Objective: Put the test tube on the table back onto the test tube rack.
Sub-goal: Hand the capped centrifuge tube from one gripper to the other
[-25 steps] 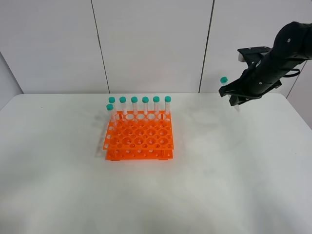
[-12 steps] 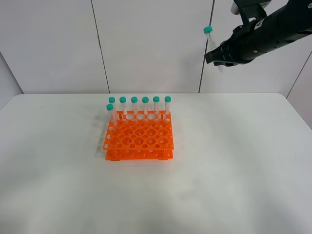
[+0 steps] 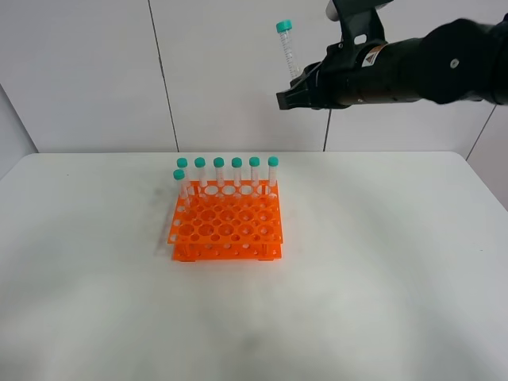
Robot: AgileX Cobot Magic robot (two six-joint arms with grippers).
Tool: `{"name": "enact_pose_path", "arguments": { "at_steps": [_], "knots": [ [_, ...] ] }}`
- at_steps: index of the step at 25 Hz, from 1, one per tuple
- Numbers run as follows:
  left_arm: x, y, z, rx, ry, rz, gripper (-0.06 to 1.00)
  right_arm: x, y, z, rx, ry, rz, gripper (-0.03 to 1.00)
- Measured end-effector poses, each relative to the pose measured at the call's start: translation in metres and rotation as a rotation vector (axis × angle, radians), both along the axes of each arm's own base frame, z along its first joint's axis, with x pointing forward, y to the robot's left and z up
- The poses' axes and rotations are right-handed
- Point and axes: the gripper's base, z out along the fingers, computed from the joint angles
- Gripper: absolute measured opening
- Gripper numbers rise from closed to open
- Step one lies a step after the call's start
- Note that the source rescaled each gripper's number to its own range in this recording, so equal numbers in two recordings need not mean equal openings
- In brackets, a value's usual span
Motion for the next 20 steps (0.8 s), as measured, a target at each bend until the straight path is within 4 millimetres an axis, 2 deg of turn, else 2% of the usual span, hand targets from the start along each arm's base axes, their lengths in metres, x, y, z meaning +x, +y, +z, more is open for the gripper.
{"name": "enact_pose_path", "arguments": {
  "at_steps": [5, 9, 16, 20],
  "knots": [
    [0.000, 0.000, 0.000, 0.000, 0.000, 0.000, 1.00, -0.023, 0.012, -0.026, 0.030, -0.084, 0.038, 0.00],
    [0.000, 0.000, 0.000, 0.000, 0.000, 0.000, 1.00, -0.043, 0.018, -0.036, 0.029, -0.176, 0.098, 0.00],
    [0.000, 0.000, 0.000, 0.000, 0.000, 0.000, 1.00, -0.060, 0.029, -0.041, 0.206, -0.203, 0.223, 0.00],
    [0.000, 0.000, 0.000, 0.000, 0.000, 0.000, 1.00, -0.068, 0.038, -0.040, 0.235, -0.191, 0.352, 0.00]
  ]
}}
